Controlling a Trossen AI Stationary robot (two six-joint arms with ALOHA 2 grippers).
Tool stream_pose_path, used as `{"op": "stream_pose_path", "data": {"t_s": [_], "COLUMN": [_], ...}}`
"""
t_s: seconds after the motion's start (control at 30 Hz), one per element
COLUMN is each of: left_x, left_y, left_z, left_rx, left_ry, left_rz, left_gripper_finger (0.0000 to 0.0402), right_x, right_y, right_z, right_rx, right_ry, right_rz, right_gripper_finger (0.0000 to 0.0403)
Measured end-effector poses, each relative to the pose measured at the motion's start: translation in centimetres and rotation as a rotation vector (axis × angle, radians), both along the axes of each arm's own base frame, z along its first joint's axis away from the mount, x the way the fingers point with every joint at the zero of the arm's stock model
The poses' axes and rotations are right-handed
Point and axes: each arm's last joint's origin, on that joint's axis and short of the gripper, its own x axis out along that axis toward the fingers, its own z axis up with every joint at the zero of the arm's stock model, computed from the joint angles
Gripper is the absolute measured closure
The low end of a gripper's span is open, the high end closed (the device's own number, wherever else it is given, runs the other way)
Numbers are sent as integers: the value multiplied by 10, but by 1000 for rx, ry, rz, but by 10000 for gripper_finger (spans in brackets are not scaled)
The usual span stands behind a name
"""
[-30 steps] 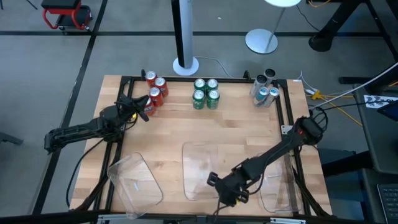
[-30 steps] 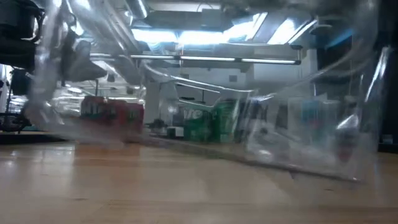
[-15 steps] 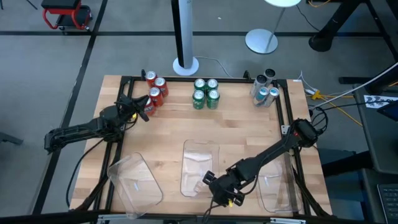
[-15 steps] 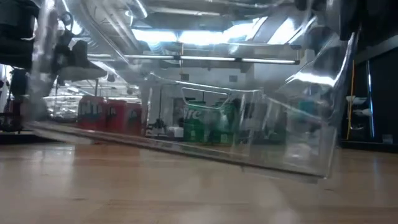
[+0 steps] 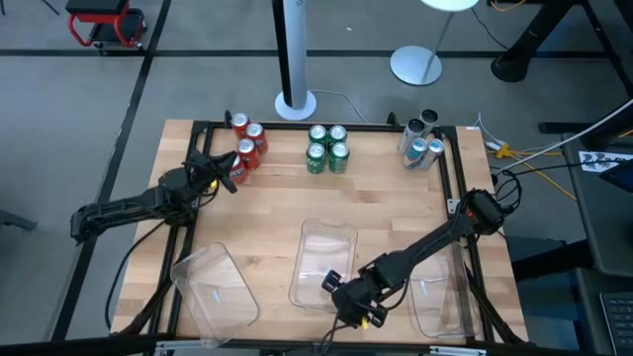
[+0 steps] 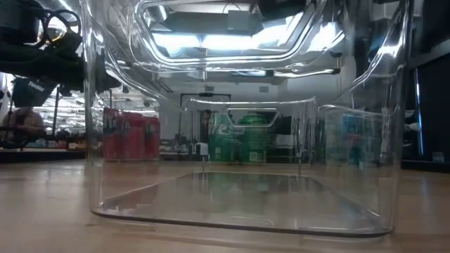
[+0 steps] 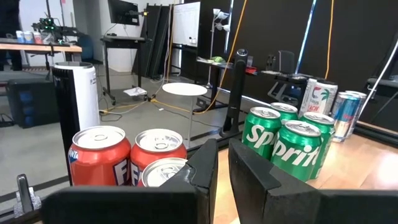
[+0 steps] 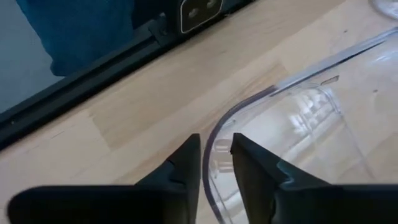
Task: Sort soda cans
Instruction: Adjust the transparent bins
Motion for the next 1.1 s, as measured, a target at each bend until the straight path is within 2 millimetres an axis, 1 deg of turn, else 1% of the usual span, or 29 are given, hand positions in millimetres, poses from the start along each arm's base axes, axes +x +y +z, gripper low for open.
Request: {"op": "stream_pose_path", "data": {"t_s": [0.13, 0.23, 0.4, 0.47, 0.53, 0.63, 0.73, 0.83, 0.9, 0.97, 1.1], "left_x": [0, 0, 0, 0, 0, -1, -1, 0, 0, 3, 14], "left_y": [0, 0, 0, 0, 0, -1, -4, -7, -8, -8, -4], "left_z": [0, 0, 0, 0, 2, 11, 23, 41, 54, 67, 89], "left_rx": [14, 15, -1, -1, -3, -8, -9, 9, 16, 10, -44], "left_ry": [17, 19, -3, -3, -5, -51, -87, -97, -87, -71, 29], "left_rz": [0, 1, 0, 0, -6, -50, -138, -253, -304, -316, -315], "left_gripper_finger": [369, 369, 369, 367, 354, 315, 264, 217, 194, 180, 173], "right_x": [4, 6, 5, 3, -1, -10, -21, -39, -53, -68, -91], "right_y": [-1, -2, -5, -8, -13, -22, -32, -45, -56, -67, -90], "right_z": [12, 25, 54, 65, 74, 85, 92, 101, 107, 108, 95], "right_rx": [91, 100, 28, -42, -140, -256, -337, -407, -452, -484, -536], "right_ry": [43, 56, 43, 28, 14, -24, -65, -120, -177, -244, -408], "right_rz": [32, 48, 93, 118, 125, 135, 131, 89, 48, 4, -59], "right_gripper_finger": [266, 247, 236, 236, 238, 239, 240, 240, 240, 240, 240]}}
